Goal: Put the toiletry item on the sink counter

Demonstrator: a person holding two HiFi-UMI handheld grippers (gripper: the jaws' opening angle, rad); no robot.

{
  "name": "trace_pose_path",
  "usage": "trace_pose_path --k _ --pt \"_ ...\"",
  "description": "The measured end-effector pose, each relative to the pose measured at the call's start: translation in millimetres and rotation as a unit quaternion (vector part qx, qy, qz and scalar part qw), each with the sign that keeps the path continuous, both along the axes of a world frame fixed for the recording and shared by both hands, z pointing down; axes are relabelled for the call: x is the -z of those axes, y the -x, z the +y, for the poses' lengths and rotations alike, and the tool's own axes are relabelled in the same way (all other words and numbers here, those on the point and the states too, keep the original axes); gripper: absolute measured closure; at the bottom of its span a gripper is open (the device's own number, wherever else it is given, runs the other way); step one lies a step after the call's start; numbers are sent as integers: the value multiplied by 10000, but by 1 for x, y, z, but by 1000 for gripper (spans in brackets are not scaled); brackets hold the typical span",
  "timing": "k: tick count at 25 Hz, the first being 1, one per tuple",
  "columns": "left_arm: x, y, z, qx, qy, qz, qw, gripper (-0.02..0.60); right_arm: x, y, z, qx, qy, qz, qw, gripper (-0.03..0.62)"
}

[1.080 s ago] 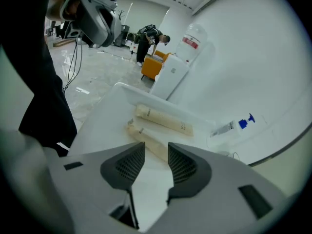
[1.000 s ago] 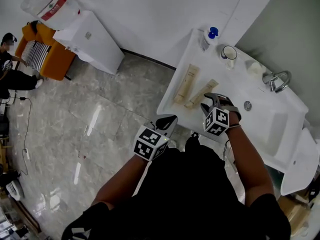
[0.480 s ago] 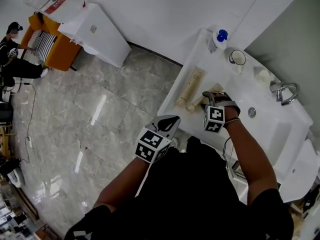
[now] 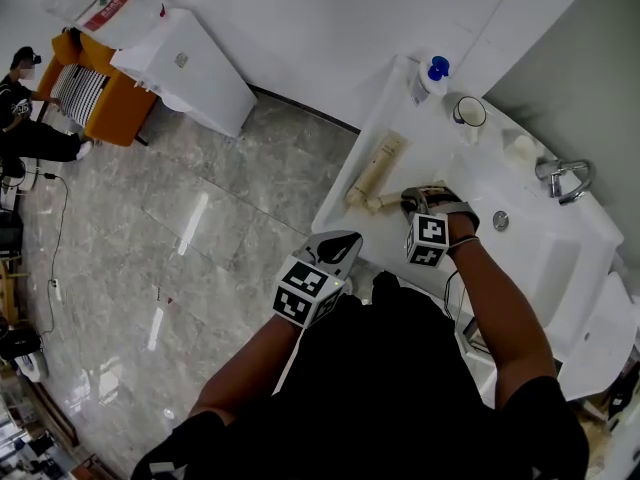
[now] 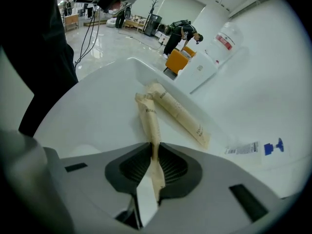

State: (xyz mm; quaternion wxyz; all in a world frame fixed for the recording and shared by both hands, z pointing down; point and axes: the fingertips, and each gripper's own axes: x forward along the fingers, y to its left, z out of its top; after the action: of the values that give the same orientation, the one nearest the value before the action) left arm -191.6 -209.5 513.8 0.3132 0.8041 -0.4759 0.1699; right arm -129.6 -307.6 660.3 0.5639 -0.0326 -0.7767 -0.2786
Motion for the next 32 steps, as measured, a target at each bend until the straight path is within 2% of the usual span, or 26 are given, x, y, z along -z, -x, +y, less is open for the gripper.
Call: trace_pose_path --k 11,19,23,27,32 --pt "3 1 17 -321 -100 1 9994 581 25 -7 18 -299 -263 -182 9990 579" --pt "9 -4 25 -761 -240 -14 9968 581 49 -22 36 -819 -401 -382 9951 582" --pt "9 -8 31 -1003 -276 -25 9946 581 61 -31 47 -1226 -456 -558 9898 582" --pt "10 -14 36 -1266 -320 -2 9914 581 78 -42 56 -1913 -377 -948 9762 582" --pt "9 -28 44 -1703 -333 3 9848 581 106 -61 67 -2932 -201 -1628 9419 582"
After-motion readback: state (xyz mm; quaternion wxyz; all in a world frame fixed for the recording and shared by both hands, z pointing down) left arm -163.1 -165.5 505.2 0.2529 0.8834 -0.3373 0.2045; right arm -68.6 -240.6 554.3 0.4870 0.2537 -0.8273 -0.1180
